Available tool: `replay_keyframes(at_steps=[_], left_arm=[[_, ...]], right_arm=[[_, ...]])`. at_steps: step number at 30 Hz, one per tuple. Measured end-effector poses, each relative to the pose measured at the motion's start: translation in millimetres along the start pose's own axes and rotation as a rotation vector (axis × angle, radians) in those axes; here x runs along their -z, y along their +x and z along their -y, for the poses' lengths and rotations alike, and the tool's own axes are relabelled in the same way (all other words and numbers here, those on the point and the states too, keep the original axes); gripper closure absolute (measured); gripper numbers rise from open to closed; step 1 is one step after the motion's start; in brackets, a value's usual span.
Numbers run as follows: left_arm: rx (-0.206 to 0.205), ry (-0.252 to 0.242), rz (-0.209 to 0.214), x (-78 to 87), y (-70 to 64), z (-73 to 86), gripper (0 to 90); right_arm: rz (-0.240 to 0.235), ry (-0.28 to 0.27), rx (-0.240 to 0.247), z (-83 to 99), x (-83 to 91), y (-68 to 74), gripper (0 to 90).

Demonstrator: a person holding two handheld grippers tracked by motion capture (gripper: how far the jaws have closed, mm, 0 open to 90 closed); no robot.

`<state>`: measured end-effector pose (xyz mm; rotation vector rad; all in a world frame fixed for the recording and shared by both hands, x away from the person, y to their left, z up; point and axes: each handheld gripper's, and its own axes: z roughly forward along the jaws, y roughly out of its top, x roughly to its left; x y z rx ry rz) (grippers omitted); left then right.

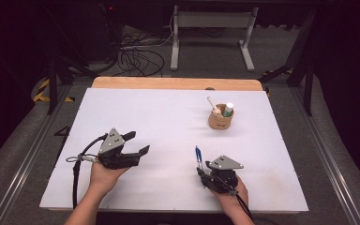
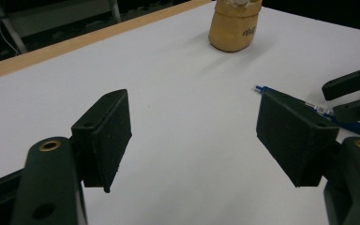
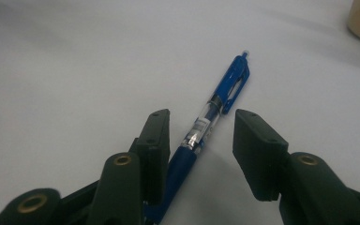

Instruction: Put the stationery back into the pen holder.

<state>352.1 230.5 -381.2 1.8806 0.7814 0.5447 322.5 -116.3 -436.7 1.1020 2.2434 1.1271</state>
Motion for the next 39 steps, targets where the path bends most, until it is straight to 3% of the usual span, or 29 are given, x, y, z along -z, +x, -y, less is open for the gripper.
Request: replay_keyframes(at_steps=[7,23,34,39], left_arm=[[-0.001,-0.003,0.003,0.3,-1.3,-0.8,27.5],[0.0,0.003,0.005,-0.5,-1.8,-0.4,27.5],[-0.003,-0.002,0.006,-0.5,-2.6,-1.0,27.6],[-0.003,0.002,0.014,-2.1,-4.8,-1.3,27.6]], right_arm=[[-0.019,0.061,0.03,0.9,-3.9,3.8,63.1],[-0.046,0.082,0.042,2.0,-1.4,4.8,62.1],[-0.064,0.092,0.044,0.7,-1.7,2.6,80.0],[-0.057,0.081,0.098,-1.7,-2.6,5.0,80.2]])
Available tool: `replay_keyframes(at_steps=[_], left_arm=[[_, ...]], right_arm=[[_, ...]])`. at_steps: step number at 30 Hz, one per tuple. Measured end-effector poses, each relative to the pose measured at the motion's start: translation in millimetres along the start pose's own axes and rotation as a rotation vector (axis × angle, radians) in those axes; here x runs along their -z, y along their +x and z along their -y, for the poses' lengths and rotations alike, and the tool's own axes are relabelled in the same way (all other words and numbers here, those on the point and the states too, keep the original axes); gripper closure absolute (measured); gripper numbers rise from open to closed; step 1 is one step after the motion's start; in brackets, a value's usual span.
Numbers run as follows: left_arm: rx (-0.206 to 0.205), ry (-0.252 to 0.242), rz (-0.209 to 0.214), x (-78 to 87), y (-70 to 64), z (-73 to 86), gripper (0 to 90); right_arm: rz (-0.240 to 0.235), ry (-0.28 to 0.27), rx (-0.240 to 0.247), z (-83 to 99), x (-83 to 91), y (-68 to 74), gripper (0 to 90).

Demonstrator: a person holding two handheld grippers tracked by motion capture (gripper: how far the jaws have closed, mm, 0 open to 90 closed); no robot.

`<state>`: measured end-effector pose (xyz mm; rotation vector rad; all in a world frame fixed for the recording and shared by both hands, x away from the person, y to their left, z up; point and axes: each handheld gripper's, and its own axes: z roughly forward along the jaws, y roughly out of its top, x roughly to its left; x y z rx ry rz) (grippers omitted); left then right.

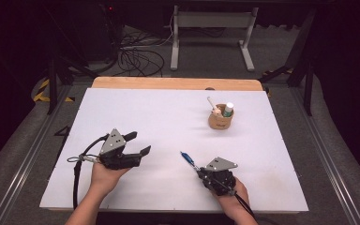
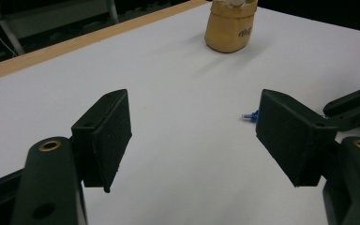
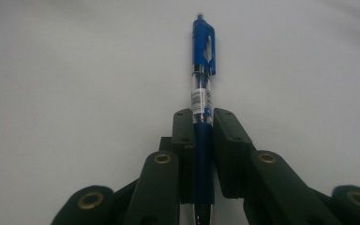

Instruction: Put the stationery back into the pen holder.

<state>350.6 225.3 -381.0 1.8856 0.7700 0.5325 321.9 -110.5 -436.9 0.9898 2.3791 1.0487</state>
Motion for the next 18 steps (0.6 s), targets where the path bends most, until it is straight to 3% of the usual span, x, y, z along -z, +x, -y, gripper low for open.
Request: replay_keyframes(at_steps=[3,12,18], left_arm=[[-0.01,0.003,0.007,-0.8,-1.0,-0.3,27.5],[-0.037,0.02,0.02,-6.9,-4.2,1.0,24.9],[-0.085,0.037,0.028,-13.5,-9.1,1.7,22.5]], right_arm=[[-0.021,-0.018,0.046,-6.3,-0.7,4.1,80.3],[-0.135,-0.087,0.048,-36.5,-0.7,-2.0,80.3],[-0.161,-0.108,0.053,-48.0,2.2,-6.3,80.2]])
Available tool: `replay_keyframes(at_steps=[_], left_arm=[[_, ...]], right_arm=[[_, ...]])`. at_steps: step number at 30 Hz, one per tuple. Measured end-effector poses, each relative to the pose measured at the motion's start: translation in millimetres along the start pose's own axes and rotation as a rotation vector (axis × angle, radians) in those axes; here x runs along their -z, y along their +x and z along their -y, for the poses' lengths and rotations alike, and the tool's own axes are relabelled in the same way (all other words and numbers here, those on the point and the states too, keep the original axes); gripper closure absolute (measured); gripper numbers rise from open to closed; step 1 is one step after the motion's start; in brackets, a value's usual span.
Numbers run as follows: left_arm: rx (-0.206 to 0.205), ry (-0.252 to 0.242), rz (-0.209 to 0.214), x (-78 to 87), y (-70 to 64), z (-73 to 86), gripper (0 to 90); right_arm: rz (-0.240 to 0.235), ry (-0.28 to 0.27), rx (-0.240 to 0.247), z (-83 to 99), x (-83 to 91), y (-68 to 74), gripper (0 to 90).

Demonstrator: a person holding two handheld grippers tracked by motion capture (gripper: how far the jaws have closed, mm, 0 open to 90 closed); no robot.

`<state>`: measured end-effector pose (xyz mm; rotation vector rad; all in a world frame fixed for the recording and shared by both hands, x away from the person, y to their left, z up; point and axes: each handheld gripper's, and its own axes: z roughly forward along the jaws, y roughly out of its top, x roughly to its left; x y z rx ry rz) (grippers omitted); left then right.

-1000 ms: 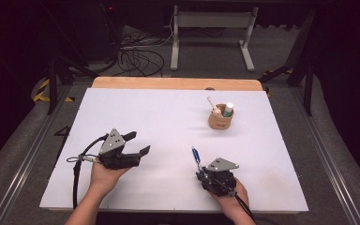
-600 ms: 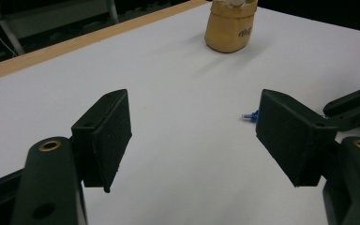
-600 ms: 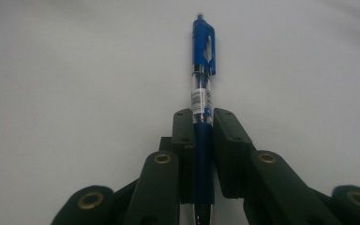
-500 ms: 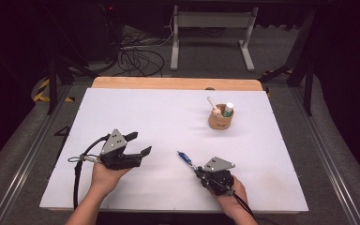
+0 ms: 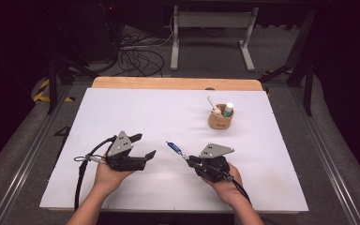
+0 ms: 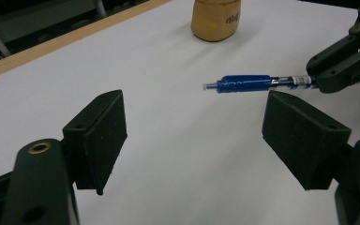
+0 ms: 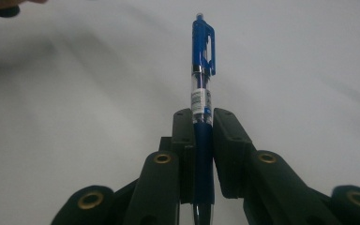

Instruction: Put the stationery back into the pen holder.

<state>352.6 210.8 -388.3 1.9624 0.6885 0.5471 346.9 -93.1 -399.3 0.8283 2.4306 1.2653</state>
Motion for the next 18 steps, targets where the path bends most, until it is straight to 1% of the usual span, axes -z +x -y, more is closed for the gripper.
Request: replay_keyframes(at_steps=[1,3,5,8,12,15,18], left_arm=[[-0.001,0.004,0.002,-1.0,-1.5,0.0,22.1],[-0.023,0.011,0.008,-3.4,-4.6,-0.7,21.5],[-0.045,0.021,0.001,-5.4,-7.2,-1.5,20.4],[-0.067,0.029,-0.007,-6.9,-9.7,-2.2,19.0],[-0.09,0.033,-0.012,-8.3,-12.4,-2.0,18.7],[-0.123,0.044,-0.006,-9.3,-15.1,-1.8,19.4],[-0.159,0.045,-0.002,-10.9,-19.8,-2.1,19.8]], right_arm=[[-0.003,-0.003,0.001,-1.7,0.3,-0.4,80.2],[-0.015,-0.008,-0.001,-5.0,0.1,-1.2,80.2],[-0.023,-0.009,-0.001,-8.8,-0.9,-2.0,80.3],[-0.049,-0.002,0.001,-14.1,-5.0,-1.9,80.2],[-0.078,0.014,0.015,-19.4,-11.2,2.4,80.2],[-0.099,0.021,0.02,-22.2,-14.1,5.9,80.2],[-0.117,0.026,0.025,-24.6,-15.9,8.9,80.2]])
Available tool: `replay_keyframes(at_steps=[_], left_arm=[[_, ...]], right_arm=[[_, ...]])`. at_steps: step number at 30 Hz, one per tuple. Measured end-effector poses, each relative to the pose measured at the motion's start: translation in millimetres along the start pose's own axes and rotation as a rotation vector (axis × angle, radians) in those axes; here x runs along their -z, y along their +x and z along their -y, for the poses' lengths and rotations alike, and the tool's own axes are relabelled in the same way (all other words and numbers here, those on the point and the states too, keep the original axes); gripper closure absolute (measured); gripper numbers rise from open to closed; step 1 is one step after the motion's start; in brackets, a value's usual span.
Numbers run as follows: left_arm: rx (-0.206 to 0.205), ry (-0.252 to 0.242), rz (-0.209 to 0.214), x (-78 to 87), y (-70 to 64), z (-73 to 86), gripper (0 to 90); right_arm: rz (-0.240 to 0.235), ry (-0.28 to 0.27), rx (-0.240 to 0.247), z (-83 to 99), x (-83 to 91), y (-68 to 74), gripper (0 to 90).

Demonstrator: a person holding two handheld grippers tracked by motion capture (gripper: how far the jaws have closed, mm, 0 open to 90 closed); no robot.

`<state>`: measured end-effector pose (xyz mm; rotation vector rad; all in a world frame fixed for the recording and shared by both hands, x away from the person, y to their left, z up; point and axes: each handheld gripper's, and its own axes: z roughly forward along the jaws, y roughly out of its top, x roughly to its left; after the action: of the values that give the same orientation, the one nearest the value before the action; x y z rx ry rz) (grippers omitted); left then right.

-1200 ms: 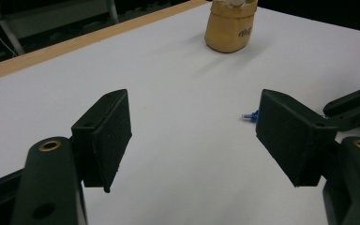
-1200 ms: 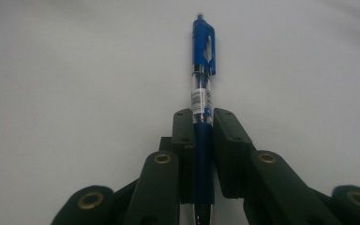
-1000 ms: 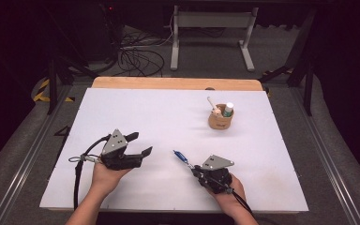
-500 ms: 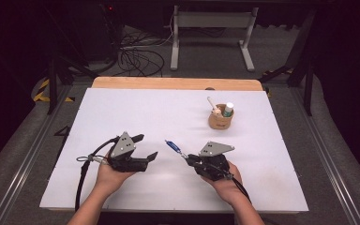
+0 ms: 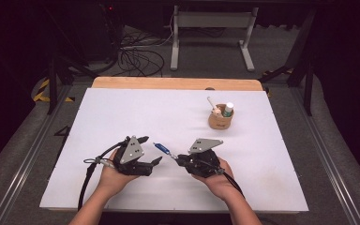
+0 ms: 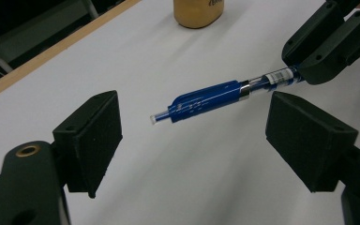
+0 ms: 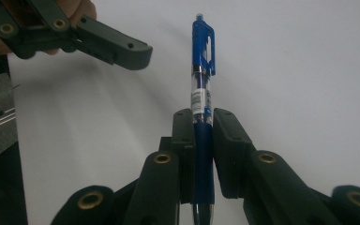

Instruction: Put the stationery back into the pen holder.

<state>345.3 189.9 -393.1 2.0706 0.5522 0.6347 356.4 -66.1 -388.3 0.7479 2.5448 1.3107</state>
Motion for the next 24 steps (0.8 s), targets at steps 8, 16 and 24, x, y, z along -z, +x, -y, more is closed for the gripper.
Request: replay_keyframes(at_steps=[8,16,24], left_arm=[[-0.098,0.025,0.0,-4.5,-8.9,-1.3,21.9],[-0.141,0.035,0.005,-5.7,-12.1,-0.1,29.0],[-0.191,0.064,-0.004,-8.5,-15.3,1.1,31.5]], right_arm=[[-0.04,0.012,0.012,-5.1,-5.2,6.6,80.2],[-0.064,0.004,0.004,-8.0,-4.3,9.4,80.2],[-0.083,-0.002,-0.003,-9.0,-2.8,10.0,80.2]])
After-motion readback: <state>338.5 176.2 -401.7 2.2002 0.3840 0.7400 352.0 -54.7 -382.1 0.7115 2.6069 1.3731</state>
